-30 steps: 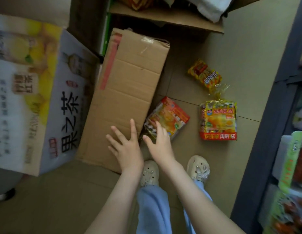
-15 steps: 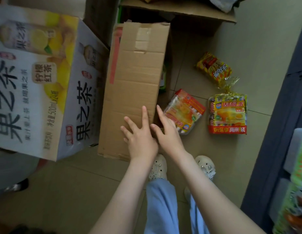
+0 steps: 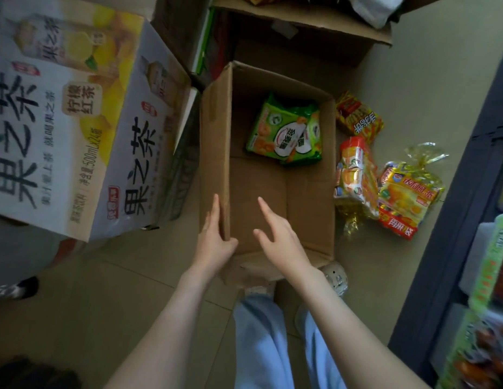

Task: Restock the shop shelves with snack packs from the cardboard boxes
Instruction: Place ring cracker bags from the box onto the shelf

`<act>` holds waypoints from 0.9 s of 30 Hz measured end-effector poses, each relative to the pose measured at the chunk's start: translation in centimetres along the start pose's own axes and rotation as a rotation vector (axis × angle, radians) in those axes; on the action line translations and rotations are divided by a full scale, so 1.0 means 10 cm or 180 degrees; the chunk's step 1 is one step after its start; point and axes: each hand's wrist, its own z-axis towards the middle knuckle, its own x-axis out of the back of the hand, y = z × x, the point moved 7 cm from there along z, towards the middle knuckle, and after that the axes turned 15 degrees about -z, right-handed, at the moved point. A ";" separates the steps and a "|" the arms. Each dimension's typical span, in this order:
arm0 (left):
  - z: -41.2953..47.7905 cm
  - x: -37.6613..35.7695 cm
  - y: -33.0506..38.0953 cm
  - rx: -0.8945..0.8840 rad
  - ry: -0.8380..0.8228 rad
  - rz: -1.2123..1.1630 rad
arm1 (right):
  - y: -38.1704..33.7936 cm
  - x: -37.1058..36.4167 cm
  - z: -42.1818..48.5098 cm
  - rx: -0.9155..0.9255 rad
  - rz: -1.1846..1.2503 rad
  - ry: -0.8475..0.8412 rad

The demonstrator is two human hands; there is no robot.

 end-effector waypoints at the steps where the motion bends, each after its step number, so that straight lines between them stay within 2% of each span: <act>1: 0.05 0.03 -0.05 0.0055 0.0172 0.0094 | 0.11 0.03 -0.01 -0.0052 -0.0083 0.0080; 5: 0.24 0.14 -0.18 0.0380 0.0703 0.0573 | 0.60 0.14 -0.04 -0.0353 -0.0366 0.0246; 9: 0.37 -0.02 -0.16 0.0265 0.0758 0.1263 | 0.94 0.19 -0.01 -0.0589 -0.0420 0.0361; 13: 0.49 -0.58 -0.01 -0.0099 0.0259 0.1729 | 1.15 0.28 0.04 -0.0680 -0.0524 0.0521; 16: 0.54 -1.13 0.16 -0.0375 -0.0218 0.1775 | 1.36 0.44 0.07 -0.0891 -0.0657 0.0829; 20: 0.59 -1.69 0.34 -0.0861 -0.0536 0.2012 | 1.87 0.59 0.09 -0.1635 -0.0497 0.1121; 24: 0.65 -2.25 0.36 -0.1835 -0.0608 0.2637 | 2.49 0.51 0.18 -0.2347 -0.0004 0.1165; 27: 0.78 -2.63 0.22 -0.2165 -0.0660 0.3193 | 2.96 0.32 0.34 -0.2694 0.0336 0.1054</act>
